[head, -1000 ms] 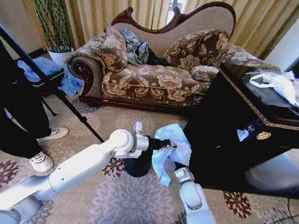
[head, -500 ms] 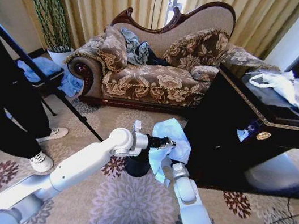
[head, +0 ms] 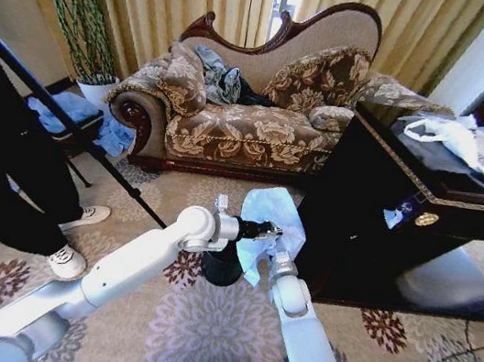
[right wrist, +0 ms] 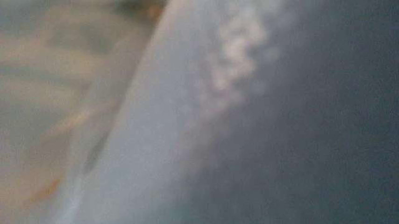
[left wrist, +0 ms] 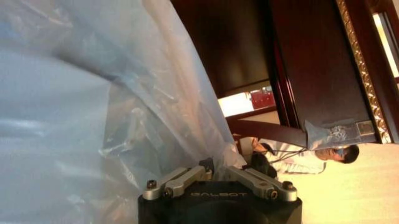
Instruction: Place a garbage bag over the trash bin.
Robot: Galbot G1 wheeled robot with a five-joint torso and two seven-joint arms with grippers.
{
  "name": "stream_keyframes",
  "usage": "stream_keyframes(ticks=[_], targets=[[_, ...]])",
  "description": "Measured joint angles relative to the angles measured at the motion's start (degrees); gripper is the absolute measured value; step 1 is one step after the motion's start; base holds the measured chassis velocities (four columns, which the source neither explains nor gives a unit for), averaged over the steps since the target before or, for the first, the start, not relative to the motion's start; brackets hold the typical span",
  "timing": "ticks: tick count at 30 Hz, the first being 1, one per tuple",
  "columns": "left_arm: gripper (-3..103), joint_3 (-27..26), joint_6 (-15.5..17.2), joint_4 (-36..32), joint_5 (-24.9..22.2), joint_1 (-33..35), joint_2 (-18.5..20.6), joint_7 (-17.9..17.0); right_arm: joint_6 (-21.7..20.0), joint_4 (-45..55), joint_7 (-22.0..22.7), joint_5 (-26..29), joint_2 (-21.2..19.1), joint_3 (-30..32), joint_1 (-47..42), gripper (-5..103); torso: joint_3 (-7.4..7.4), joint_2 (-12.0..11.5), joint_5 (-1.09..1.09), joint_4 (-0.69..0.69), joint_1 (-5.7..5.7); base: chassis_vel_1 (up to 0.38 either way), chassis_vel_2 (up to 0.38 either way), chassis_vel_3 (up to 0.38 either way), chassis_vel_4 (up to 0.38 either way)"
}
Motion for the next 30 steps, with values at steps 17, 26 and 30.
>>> stream_keyframes(ticks=[17,26,30], targets=[[0,0.6,0.2,-0.8,0.8,0.5,1.1,0.9,-3.5,0.1,1.8,8.4,1.2,-2.4,2.5,0,0.0,0.0,0.0,0.0,0.0,0.0,0.0,0.0,0.0],[0,-0.1,-0.1,-2.3,0.5,1.3,2.4,1.0,-0.5,-4.4,2.8,5.4,3.4,-2.1,4.7,0,0.0,0.0,0.0,0.0,0.0,0.0,0.0,0.0,0.0],[0,-0.9,-0.3,-3.2,0.0,1.7,2.8,1.0,0.6,-6.2,3.3,4.4,3.5,-1.7,5.0,0,0.0,0.0,0.0,0.02,0.0,0.0,0.0,0.0,0.0]])
